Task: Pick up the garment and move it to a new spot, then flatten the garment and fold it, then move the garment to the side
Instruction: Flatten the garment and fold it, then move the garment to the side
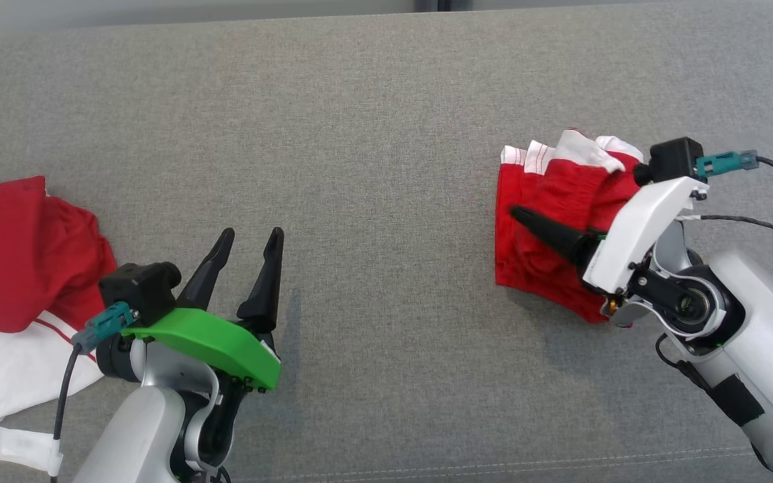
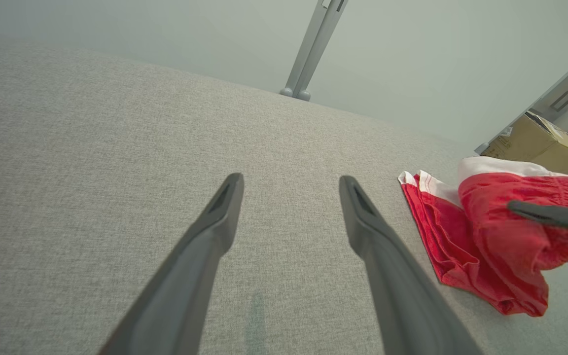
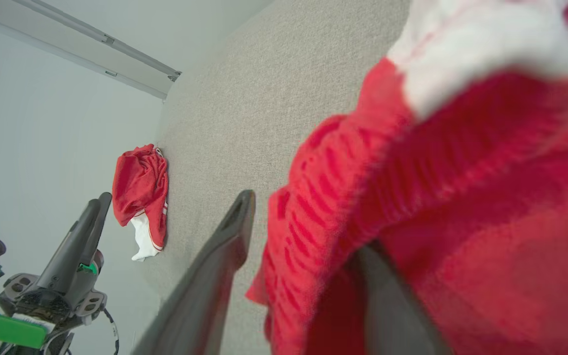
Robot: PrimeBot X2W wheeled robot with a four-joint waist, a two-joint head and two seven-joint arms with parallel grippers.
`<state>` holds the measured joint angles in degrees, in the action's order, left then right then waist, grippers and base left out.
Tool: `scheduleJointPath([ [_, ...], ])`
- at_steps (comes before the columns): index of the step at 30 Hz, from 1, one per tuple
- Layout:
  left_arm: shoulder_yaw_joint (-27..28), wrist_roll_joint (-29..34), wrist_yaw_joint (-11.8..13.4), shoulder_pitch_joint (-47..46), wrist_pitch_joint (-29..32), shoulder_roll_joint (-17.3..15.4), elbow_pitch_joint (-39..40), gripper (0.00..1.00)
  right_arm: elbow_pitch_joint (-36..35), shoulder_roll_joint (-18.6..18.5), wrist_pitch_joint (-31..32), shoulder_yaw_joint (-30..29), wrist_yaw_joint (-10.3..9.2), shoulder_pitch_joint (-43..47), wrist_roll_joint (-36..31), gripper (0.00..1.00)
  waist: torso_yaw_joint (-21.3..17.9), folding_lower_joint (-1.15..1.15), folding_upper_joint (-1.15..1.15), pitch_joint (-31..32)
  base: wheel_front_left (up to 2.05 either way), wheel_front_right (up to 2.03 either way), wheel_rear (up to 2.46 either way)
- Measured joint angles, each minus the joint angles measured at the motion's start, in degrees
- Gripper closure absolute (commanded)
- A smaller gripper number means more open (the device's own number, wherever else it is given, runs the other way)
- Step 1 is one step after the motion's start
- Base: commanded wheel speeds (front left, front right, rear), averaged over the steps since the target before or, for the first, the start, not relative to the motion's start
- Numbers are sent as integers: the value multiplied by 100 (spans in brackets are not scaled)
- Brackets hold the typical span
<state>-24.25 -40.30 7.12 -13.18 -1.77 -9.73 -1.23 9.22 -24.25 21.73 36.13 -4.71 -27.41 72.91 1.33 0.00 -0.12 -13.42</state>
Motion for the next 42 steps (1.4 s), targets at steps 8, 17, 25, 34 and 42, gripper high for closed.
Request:
scheduleJointPath([
  [8,159,34,0,16,29,80,-2,0,-301,350,-103,225,175,-290,-114,0,-31,0,0,68,0,0,0],
  [17,260,127,1,35,-88,164,76,0,-610,-53,-766,-154,274,-115,-528,0,-71,0,0,218,0,0,0],
  [25,512,271,1,261,-268,154,271,0,-242,-645,-1087,-279,112,759,-786,0,-124,0,0,315,0,0,0],
  [34,662,711,1,539,-441,30,350,0,286,-691,-1577,-547,56,1376,-714,0,-53,0,0,378,0,0,0],
  [42,579,898,1,640,-416,-7,415,0,726,-577,-1714,-811,-1,1380,-406,0,199,0,0,347,0,0,0],
])
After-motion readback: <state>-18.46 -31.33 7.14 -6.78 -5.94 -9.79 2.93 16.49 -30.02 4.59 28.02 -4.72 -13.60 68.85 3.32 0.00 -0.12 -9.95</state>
